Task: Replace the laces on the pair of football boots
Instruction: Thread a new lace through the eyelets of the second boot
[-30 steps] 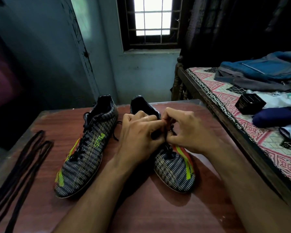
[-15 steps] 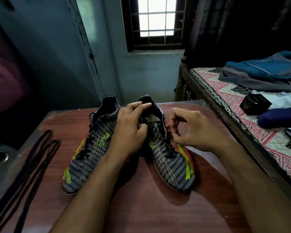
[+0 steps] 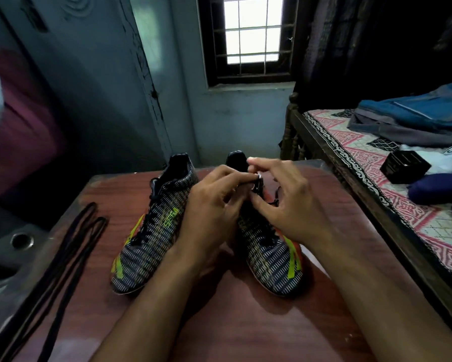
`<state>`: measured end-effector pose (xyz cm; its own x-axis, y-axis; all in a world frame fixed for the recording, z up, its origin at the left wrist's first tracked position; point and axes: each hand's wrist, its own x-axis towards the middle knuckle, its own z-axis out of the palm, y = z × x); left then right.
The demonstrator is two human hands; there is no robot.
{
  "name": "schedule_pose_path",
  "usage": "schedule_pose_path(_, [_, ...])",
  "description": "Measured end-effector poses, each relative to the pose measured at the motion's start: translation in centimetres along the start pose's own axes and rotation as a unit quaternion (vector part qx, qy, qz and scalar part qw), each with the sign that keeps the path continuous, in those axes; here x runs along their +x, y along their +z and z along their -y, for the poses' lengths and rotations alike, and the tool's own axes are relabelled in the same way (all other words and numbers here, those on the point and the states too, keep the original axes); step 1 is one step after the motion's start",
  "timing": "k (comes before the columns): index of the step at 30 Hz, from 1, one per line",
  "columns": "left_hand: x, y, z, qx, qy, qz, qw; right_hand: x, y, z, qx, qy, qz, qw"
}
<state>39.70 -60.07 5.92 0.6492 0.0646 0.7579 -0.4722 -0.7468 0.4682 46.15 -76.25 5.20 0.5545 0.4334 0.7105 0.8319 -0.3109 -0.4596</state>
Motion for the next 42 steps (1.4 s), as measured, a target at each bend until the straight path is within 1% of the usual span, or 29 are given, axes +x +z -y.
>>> schedule_pose_path(2, [0.1,-0.3,-0.8,0.040,0.015,0.008,0.999,0.0,0.1,0.0,0.011,-0.005,-0.042,0.999])
schedule_pose_path(3, [0.2,-0.7,-1.1,0.074,0.011,0.014,0.997,-0.1,-0.2,-0.2,0.029,0.013,-0.066,0.997])
schedule_pose_path(5, [0.1,-2.2,-1.0,0.143,0.000,0.030,0.989,0.2,-0.2,-0.7,0.091,0.089,-0.102,0.987])
schedule_pose_path(8, [-0.7,-5.2,-1.2,0.226,0.006,0.110,0.968,0.2,-0.2,-1.0,0.185,0.201,-0.132,0.953])
schedule_pose_path(10, [-1.4,-7.1,-1.2,0.256,-0.001,0.157,0.954,0.3,0.0,-1.1,0.225,0.243,-0.137,0.933])
schedule_pose_path(11, [-1.6,-7.9,-1.3,0.268,-0.006,0.171,0.948,0.4,-0.1,-1.1,0.251,0.260,-0.148,0.921])
schedule_pose_path(13, [-2.0,-9.0,-1.1,0.278,-0.024,0.175,0.944,0.7,-0.3,-1.3,0.300,0.300,-0.168,0.890])
schedule_pose_path(14, [-2.2,-9.3,-1.1,0.275,-0.033,0.177,0.944,0.7,-0.5,-1.4,0.303,0.309,-0.173,0.885])
schedule_pose_path(15, [-2.3,-9.4,-1.1,0.268,-0.041,0.178,0.946,0.8,-0.6,-1.5,0.286,0.300,-0.165,0.895])
schedule_pose_path(16, [-2.3,-9.5,-1.3,0.261,-0.044,0.177,0.948,0.8,-0.9,-1.3,0.248,0.276,-0.138,0.918])
schedule_pose_path(17, [-2.3,-9.3,-1.5,0.254,-0.050,0.171,0.951,0.7,-1.1,-1.2,0.217,0.247,-0.094,0.940])
schedule_pose_path(18, [-2.1,-9.0,-1.6,0.249,-0.058,0.158,0.954,0.6,-1.3,-0.9,0.203,0.220,-0.047,0.953])
schedule_pose_path(20, [-1.7,-7.9,-1.9,0.233,-0.079,0.124,0.961,0.5,-1.8,-0.4,0.212,0.170,0.038,0.962])
schedule_pose_path(22, [-0.9,-6.3,-2.3,0.212,-0.089,0.101,0.968,0.5,-2.0,0.0,0.216,0.129,0.098,0.963])
schedule_pose_path(24, [0.1,-4.6,-2.9,0.181,-0.083,0.081,0.976,0.6,-1.8,0.0,0.211,0.107,0.141,0.961])
schedule_pose_path(26, [1.0,-2.9,-3.2,0.152,-0.083,0.056,0.983,0.6,-1.5,-0.3,0.182,0.101,0.130,0.969])
schedule_pose_path(28, [1.6,-1.6,-3.1,0.138,-0.080,0.036,0.986,0.8,-1.7,-0.8,0.198,0.117,0.077,0.970])
schedule_pose_path(30, [1.5,-0.7,-2.5,0.122,-0.069,0.025,0.990,1.0,-2.2,-1.5,0.255,0.151,0.030,0.955])
schedule_pose_path(32, [0.5,0.1,-1.5,0.086,-0.063,0.011,0.994,1.2,-2.7,-2.6,0.300,0.168,0.001,0.939])
schedule_pose_path(35, [-2.3,0.9,0.2,0.064,-0.077,-0.006,0.995,1.0,-2.7,-3.5,0.322,0.191,-0.028,0.927])
schedule_pose_path(38, [-3.9,1.4,1.3,0.051,-0.087,-0.008,0.995,0.8,-2.1,-3.0,0.332,0.209,-0.009,0.920])
schedule_pose_path(42, [-3.4,1.1,1.7,-0.028,-0.101,-0.034,0.994,0.8,-2.3,-1.6,0.365,0.180,0.032,0.913])
